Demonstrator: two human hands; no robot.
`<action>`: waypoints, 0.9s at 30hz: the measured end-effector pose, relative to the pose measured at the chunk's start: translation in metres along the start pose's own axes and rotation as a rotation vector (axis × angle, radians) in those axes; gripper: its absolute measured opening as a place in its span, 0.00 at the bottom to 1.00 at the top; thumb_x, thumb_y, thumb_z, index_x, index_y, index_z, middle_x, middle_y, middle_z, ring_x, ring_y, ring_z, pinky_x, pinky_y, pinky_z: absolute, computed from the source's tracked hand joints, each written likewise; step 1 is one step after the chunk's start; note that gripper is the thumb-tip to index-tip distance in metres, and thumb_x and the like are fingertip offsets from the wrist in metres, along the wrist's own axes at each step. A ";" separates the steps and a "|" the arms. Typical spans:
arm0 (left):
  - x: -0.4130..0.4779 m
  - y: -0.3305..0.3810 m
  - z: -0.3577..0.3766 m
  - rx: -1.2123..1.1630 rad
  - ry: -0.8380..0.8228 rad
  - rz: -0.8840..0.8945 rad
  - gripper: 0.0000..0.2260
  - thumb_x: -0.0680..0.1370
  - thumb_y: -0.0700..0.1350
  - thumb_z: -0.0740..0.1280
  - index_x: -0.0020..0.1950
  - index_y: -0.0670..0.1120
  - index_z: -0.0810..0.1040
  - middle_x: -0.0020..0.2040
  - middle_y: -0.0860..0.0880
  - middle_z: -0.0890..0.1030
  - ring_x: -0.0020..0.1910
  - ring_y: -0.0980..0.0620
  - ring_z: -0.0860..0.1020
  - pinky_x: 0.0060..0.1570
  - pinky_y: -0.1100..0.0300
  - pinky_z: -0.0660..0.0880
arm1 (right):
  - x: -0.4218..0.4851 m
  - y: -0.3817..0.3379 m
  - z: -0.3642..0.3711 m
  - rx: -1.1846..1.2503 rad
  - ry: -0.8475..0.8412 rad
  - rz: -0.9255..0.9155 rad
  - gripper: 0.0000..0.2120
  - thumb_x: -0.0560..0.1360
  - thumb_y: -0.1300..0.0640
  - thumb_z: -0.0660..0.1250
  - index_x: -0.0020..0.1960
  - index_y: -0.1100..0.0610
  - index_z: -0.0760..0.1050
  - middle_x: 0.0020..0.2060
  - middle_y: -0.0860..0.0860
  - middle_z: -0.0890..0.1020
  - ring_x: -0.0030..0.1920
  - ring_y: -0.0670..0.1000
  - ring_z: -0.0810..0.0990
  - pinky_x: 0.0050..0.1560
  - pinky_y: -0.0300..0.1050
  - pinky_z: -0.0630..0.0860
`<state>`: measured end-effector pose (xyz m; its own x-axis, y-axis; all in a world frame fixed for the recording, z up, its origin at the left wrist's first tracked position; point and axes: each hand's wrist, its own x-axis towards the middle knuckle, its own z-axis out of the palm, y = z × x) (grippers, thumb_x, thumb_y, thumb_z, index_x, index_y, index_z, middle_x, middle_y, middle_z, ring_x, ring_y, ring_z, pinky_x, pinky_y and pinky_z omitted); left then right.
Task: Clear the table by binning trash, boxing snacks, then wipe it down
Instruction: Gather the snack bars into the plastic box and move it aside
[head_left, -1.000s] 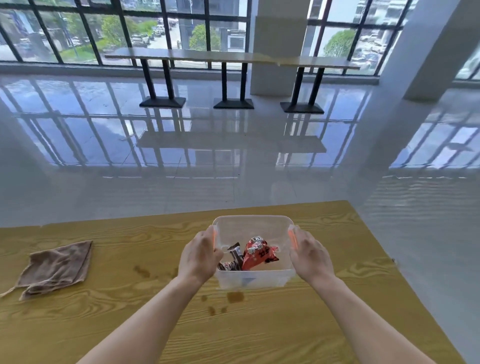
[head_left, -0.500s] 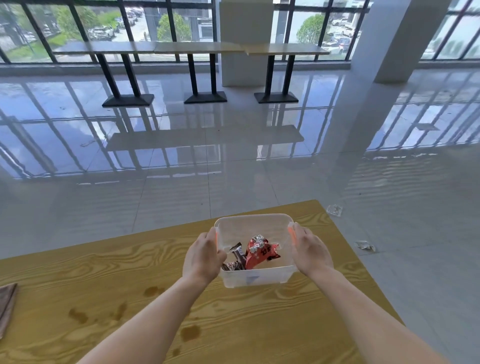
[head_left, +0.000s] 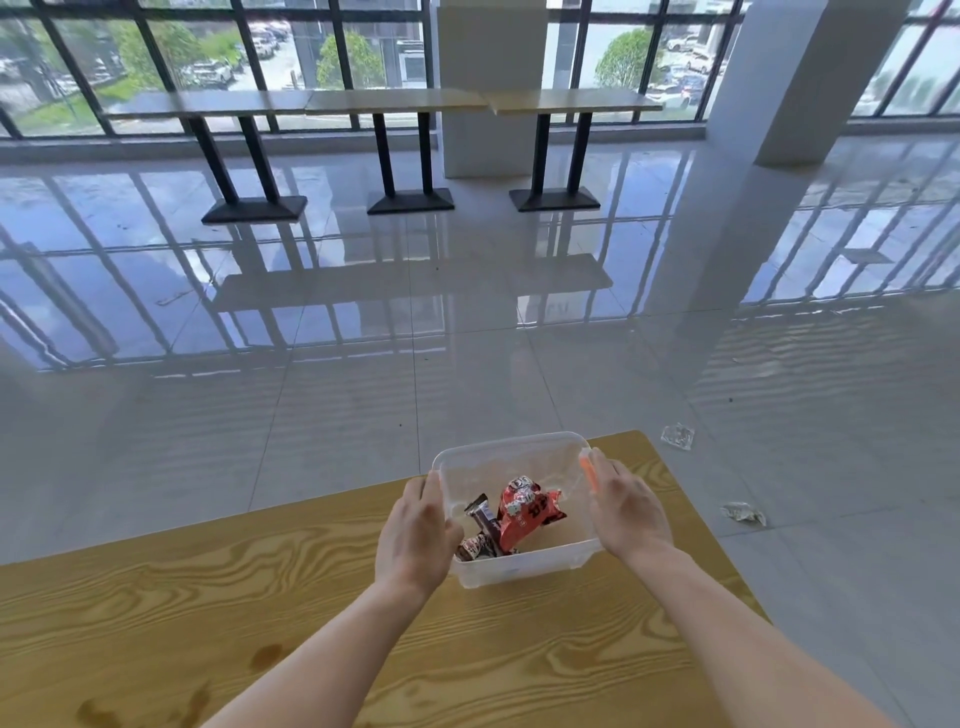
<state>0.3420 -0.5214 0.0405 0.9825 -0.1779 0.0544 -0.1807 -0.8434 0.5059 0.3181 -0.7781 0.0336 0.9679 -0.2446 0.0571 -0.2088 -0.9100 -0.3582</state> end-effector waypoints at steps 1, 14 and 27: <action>0.003 0.000 0.002 0.001 -0.001 -0.004 0.25 0.74 0.41 0.67 0.70 0.44 0.66 0.56 0.46 0.76 0.50 0.46 0.76 0.45 0.58 0.71 | 0.003 -0.001 0.001 0.010 0.003 0.003 0.18 0.82 0.59 0.58 0.72 0.53 0.65 0.59 0.55 0.81 0.56 0.60 0.80 0.51 0.54 0.78; 0.016 -0.003 0.016 -0.043 0.009 -0.043 0.26 0.74 0.43 0.67 0.71 0.45 0.65 0.56 0.47 0.75 0.51 0.48 0.76 0.45 0.62 0.66 | 0.034 0.002 0.013 -0.001 -0.047 0.006 0.23 0.81 0.62 0.59 0.75 0.54 0.64 0.64 0.55 0.78 0.60 0.60 0.78 0.57 0.54 0.75; 0.020 -0.004 0.016 -0.049 0.003 -0.049 0.25 0.76 0.43 0.66 0.72 0.45 0.65 0.57 0.48 0.74 0.46 0.51 0.73 0.42 0.61 0.66 | 0.038 -0.003 0.014 0.037 -0.080 0.046 0.24 0.80 0.64 0.60 0.74 0.53 0.63 0.65 0.56 0.77 0.59 0.61 0.78 0.57 0.55 0.75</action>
<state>0.3621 -0.5296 0.0259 0.9904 -0.1351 0.0310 -0.1298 -0.8254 0.5494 0.3571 -0.7799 0.0234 0.9659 -0.2567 -0.0343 -0.2492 -0.8850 -0.3934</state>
